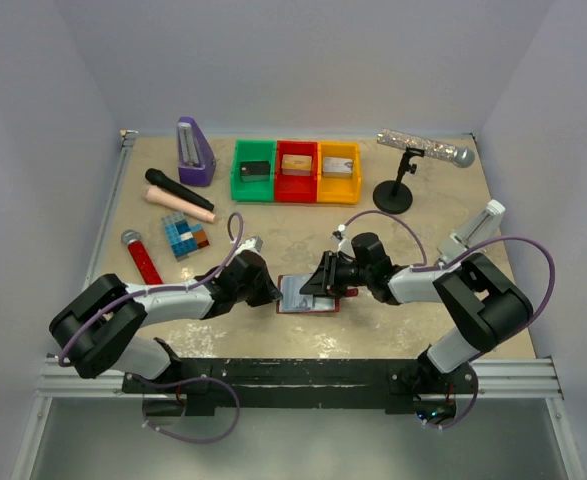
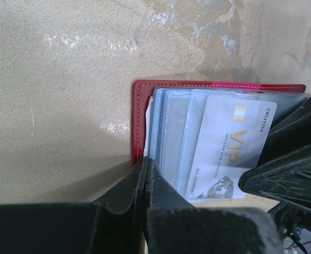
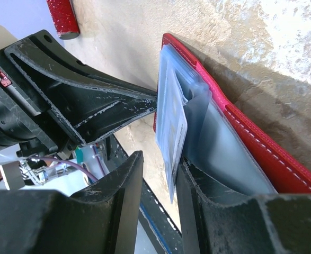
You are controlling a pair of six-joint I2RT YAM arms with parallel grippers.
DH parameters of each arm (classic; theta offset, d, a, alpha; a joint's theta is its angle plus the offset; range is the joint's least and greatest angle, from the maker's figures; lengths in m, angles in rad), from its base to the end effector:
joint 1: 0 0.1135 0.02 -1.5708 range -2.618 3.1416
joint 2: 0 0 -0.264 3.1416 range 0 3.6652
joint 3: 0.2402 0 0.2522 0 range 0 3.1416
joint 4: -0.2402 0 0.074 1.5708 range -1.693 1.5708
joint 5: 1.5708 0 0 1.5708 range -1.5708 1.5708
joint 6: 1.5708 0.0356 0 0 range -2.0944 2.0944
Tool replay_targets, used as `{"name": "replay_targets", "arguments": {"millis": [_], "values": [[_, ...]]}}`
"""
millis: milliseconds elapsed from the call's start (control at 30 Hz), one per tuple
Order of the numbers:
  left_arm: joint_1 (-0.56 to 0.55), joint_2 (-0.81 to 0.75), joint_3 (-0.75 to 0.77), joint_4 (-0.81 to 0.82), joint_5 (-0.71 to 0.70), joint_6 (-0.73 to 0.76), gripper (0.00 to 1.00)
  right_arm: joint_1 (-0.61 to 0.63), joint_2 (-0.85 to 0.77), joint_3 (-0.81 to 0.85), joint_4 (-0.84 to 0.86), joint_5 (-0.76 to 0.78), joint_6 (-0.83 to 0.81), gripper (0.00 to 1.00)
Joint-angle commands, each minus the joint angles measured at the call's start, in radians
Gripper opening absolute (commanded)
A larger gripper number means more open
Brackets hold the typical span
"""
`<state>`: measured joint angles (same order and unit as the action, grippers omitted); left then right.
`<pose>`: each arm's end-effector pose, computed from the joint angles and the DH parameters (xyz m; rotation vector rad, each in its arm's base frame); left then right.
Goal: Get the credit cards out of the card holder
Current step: Remove the credit card from the card holder.
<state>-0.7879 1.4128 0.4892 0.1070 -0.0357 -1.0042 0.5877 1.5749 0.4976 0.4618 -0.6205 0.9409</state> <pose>0.1766 -0.1757 0.1351 -0.2920 2.5235 -0.7573 0.2166 0.1692 0.1307 0.0303 2.4929 1.4502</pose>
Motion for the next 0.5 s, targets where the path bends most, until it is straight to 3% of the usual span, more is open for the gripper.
{"name": "replay_targets", "arguments": {"millis": [0,467], "values": [[0.003,0.035,-0.046,-0.178,-0.089,0.021,0.00,-0.006,-0.042,-0.014,0.003,-0.007,-0.019,0.35],[0.003,0.034,-0.049,-0.176,-0.086,0.018,0.00,-0.022,-0.081,-0.030,-0.015,-0.004,-0.031,0.30]]}}
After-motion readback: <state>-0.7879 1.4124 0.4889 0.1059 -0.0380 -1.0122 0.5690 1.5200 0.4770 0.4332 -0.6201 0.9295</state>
